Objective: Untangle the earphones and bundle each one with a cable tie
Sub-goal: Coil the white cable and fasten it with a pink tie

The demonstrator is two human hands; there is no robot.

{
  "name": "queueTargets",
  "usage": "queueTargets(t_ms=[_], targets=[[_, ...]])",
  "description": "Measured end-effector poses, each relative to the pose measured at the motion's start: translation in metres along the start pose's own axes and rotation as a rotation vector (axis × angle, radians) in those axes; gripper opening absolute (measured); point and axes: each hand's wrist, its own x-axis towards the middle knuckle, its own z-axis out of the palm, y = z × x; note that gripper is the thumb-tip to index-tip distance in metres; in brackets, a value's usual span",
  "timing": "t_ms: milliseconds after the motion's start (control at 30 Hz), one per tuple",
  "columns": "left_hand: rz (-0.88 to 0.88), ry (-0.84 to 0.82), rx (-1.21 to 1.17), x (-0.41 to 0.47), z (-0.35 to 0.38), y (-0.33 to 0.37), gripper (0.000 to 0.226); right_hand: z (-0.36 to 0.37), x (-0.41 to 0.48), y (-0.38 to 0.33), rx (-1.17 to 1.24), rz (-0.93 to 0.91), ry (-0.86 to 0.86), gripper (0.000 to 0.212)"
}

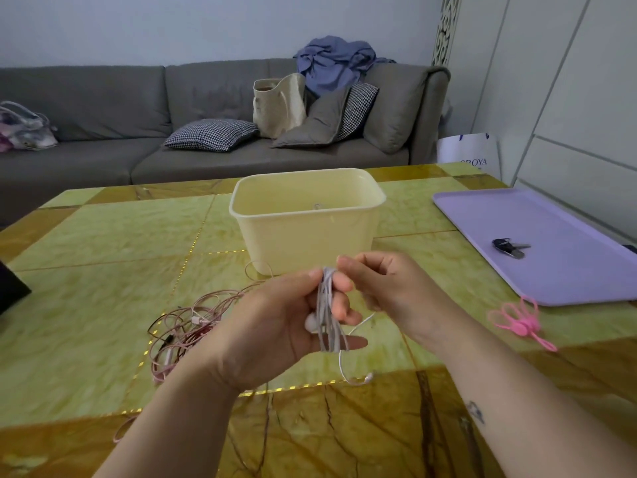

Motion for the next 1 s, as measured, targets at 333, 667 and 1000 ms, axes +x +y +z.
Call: queueTargets(t_ms=[333,667,1000], targets=[[0.328,0.382,-0.095,0.009,-0.011,0.008,0.031,0.021,-0.009,-0.007,-0.601,-0.034,-0.25,0.033],[-0.026,0.214,0.458,0.007,-0.004,-0.007,0.045,-0.008,-0.016,-0.034,-0.619,-0.166,-0.051,0.027],[-0.006,0.006,0.027,0.004,0.001,-0.003,0.027,0.004,-0.004,-0.009,-0.09,-0.12,0.136,0.022]])
